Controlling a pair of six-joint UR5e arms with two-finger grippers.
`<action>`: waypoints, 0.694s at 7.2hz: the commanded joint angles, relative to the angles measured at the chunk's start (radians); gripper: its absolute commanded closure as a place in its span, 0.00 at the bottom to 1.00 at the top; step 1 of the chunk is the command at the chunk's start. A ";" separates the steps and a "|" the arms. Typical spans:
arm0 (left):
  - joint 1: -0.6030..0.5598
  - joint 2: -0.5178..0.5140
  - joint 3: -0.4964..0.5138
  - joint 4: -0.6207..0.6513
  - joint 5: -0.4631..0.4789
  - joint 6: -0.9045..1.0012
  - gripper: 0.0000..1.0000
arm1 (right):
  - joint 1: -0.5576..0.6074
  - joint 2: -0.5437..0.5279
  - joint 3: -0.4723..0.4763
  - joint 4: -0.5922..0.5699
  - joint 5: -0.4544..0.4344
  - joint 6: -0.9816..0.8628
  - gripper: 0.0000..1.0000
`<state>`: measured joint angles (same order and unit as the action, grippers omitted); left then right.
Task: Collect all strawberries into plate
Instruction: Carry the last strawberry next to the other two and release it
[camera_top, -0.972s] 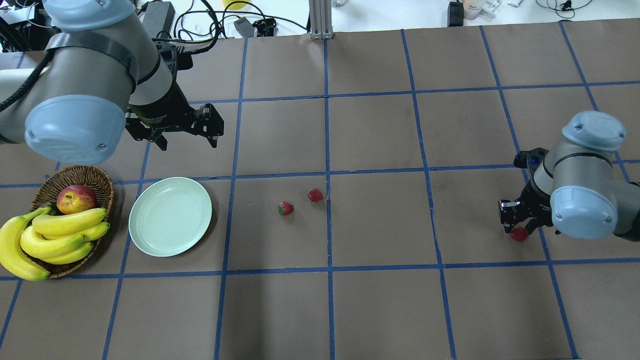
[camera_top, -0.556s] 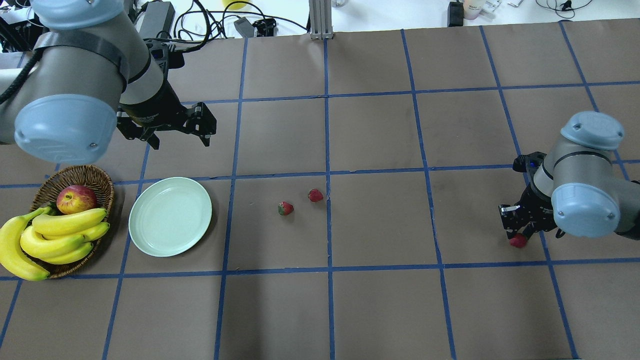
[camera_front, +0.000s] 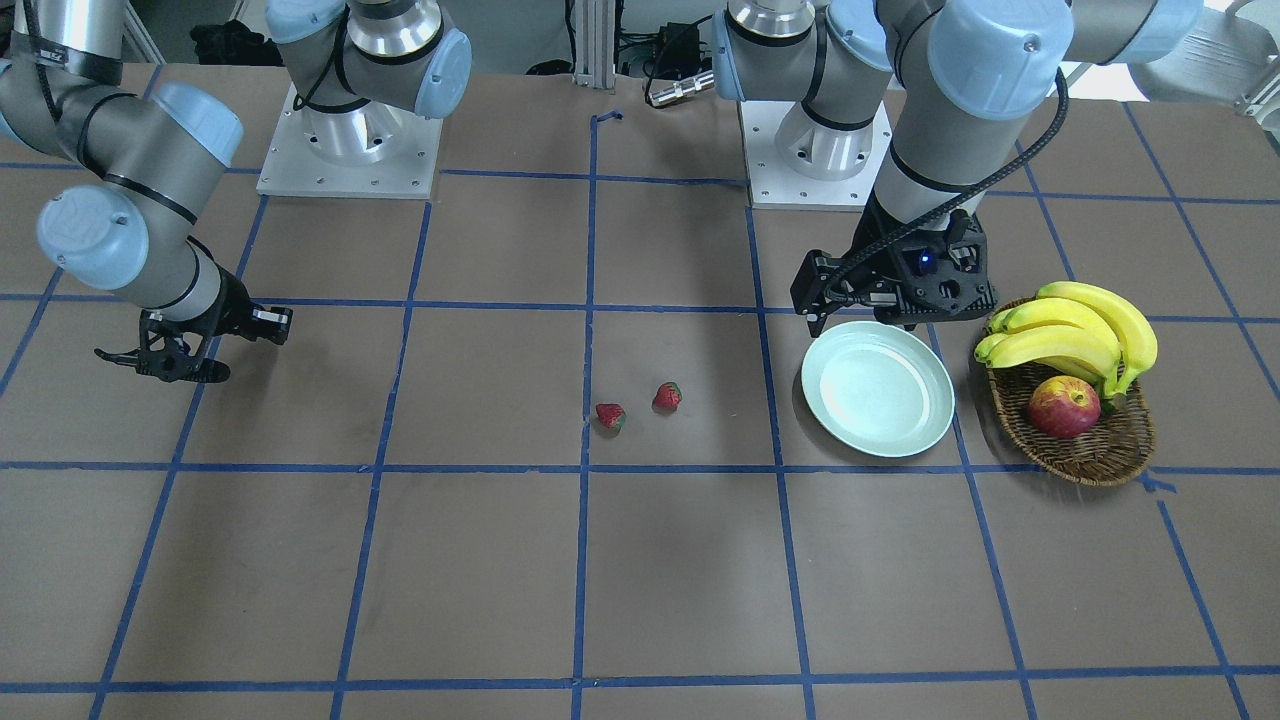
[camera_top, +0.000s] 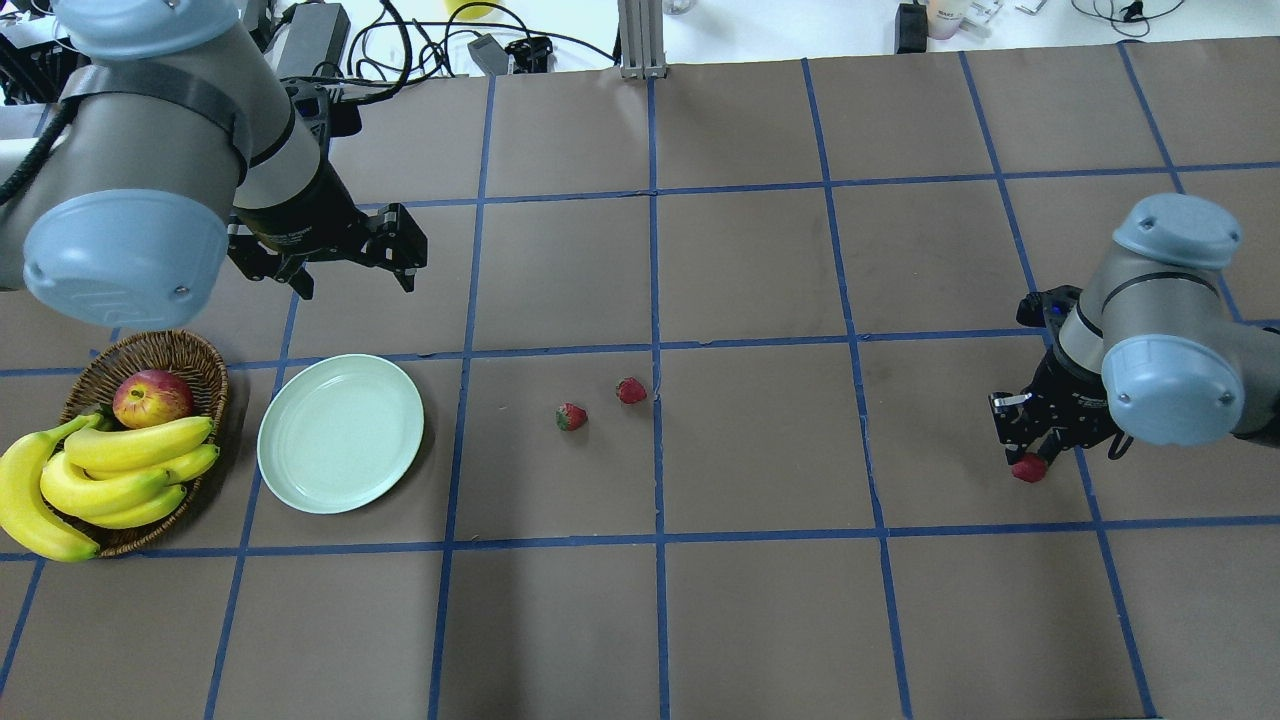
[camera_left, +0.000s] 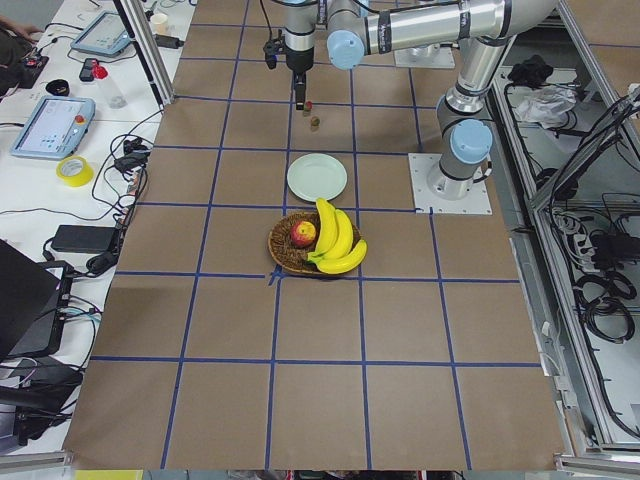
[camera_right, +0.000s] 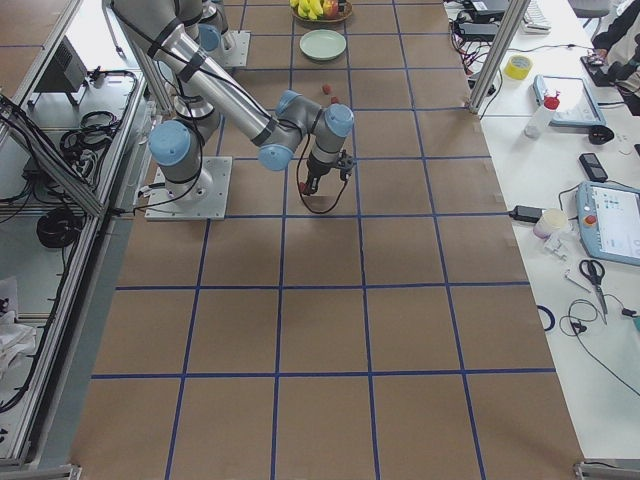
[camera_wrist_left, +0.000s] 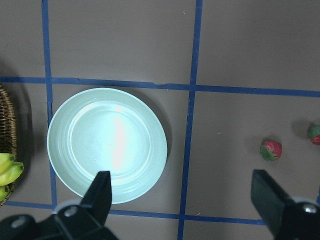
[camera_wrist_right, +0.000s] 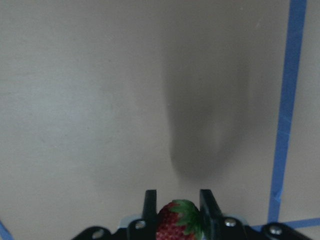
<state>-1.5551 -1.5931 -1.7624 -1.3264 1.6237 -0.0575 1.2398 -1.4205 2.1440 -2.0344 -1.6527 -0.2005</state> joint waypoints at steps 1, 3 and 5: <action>0.000 0.011 0.000 -0.005 0.001 0.008 0.00 | 0.145 0.005 -0.059 0.020 0.062 0.193 0.74; 0.001 0.007 0.014 0.012 0.044 0.007 0.00 | 0.335 0.055 -0.128 0.007 0.155 0.475 0.74; 0.003 -0.016 -0.008 0.091 0.042 0.002 0.00 | 0.507 0.125 -0.255 0.003 0.201 0.729 0.74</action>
<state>-1.5530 -1.5997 -1.7569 -1.2701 1.6636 -0.0517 1.6433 -1.3370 1.9675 -2.0285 -1.4914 0.3700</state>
